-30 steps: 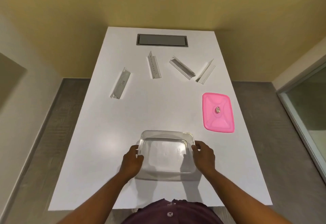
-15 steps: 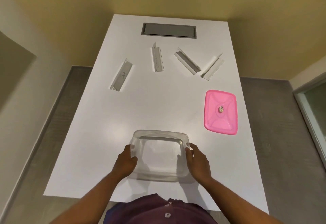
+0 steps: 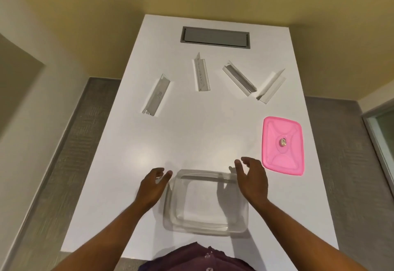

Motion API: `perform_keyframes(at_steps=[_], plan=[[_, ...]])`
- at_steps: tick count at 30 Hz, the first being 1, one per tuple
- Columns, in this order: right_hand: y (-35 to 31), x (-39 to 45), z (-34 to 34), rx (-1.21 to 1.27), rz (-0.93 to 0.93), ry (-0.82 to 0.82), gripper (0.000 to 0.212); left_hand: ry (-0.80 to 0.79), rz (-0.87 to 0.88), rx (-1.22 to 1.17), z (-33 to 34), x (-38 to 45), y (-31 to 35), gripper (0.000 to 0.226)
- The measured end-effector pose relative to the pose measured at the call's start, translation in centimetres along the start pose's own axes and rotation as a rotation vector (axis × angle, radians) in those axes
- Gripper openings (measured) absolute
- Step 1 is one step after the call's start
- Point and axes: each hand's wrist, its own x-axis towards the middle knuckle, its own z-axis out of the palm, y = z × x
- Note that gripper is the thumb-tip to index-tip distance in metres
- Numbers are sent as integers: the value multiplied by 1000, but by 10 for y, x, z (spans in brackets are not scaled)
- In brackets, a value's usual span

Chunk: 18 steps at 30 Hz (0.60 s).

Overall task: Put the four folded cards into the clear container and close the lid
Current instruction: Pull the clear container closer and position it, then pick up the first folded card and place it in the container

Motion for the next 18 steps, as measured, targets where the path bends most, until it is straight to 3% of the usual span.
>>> perform_keyframes(at_steps=[4, 9, 13, 15, 18], plan=[[-51, 40, 19, 36, -94, 11, 37, 30, -12, -107, -17, 31, 17, 35], [-118, 88, 55, 71, -170, -208, 31, 138, -122, -239, -37, 76, 39, 18], [-149, 122, 69, 21, -211, -437, 40, 177, -180, -316, -49, 98, 55, 26], [-206, 174, 142, -47, -200, -578, 45, 164, -285, -403, -87, 180, 33, 38], [-233, 201, 148, -1, -135, -645, 48, 98, -300, -545, -90, 189, 51, 34]])
